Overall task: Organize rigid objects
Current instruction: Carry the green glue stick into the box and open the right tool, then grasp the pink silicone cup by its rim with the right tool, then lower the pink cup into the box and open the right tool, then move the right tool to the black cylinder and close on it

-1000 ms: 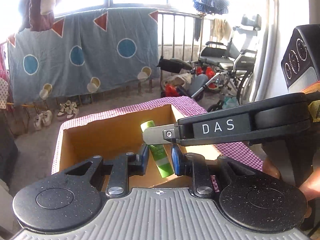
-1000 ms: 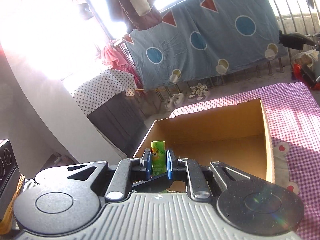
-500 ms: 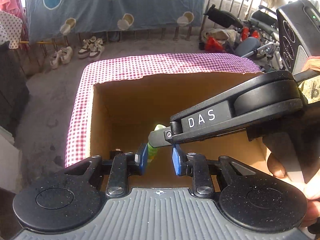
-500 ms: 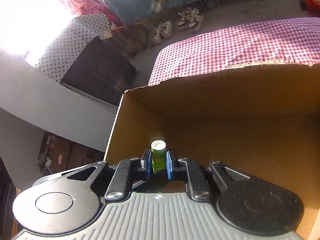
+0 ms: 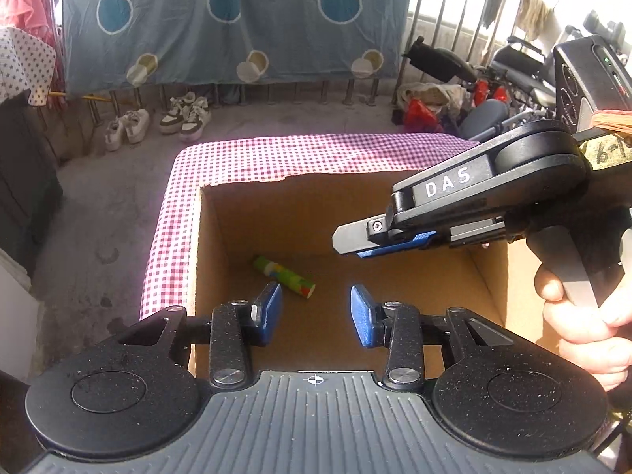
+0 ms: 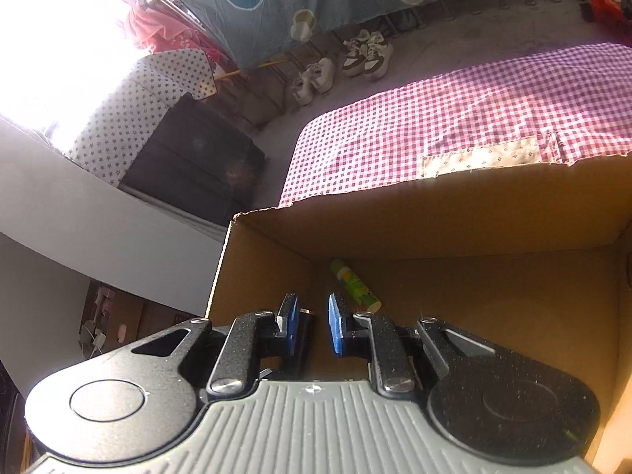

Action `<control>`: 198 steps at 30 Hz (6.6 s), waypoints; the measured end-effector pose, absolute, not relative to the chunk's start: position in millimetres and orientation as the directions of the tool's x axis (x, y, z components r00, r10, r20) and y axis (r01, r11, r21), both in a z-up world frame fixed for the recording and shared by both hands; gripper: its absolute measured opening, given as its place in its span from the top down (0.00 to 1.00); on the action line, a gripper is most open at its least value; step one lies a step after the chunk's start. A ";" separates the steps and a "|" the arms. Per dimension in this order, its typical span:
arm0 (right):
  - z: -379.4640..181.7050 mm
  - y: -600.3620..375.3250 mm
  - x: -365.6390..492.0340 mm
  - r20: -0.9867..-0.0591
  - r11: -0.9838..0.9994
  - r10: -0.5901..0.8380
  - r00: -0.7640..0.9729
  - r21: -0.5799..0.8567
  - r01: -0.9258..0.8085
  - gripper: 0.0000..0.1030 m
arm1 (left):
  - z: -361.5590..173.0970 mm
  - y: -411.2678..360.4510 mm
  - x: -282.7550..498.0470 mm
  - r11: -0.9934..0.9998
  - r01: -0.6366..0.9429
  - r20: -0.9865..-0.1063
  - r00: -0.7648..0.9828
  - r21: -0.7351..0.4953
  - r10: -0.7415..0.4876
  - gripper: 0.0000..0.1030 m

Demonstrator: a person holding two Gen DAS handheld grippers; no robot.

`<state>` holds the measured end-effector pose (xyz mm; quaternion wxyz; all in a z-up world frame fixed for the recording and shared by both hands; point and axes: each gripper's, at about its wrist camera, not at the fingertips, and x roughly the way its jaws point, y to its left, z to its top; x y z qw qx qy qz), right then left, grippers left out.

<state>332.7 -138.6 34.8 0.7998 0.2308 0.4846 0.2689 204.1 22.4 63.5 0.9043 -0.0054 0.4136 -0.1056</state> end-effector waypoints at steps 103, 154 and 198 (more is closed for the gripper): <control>56.2 -198.4 44.4 -0.472 0.828 0.545 0.693 0.429 -0.360 0.85 | 61.3 -61.7 24.6 0.868 0.422 -0.530 0.814 0.260 -0.237 0.29; 58.3 -186.9 223.1 -0.592 0.687 0.726 0.350 0.657 -0.310 0.84 | 84.5 17.2 162.8 0.920 0.390 -0.766 0.601 0.029 -0.230 0.24; -111.3 -288.4 88.9 -0.548 0.661 0.633 0.547 0.750 -0.013 0.73 | -55.8 -110.4 84.9 0.828 0.535 -0.808 0.406 -0.169 -0.427 0.41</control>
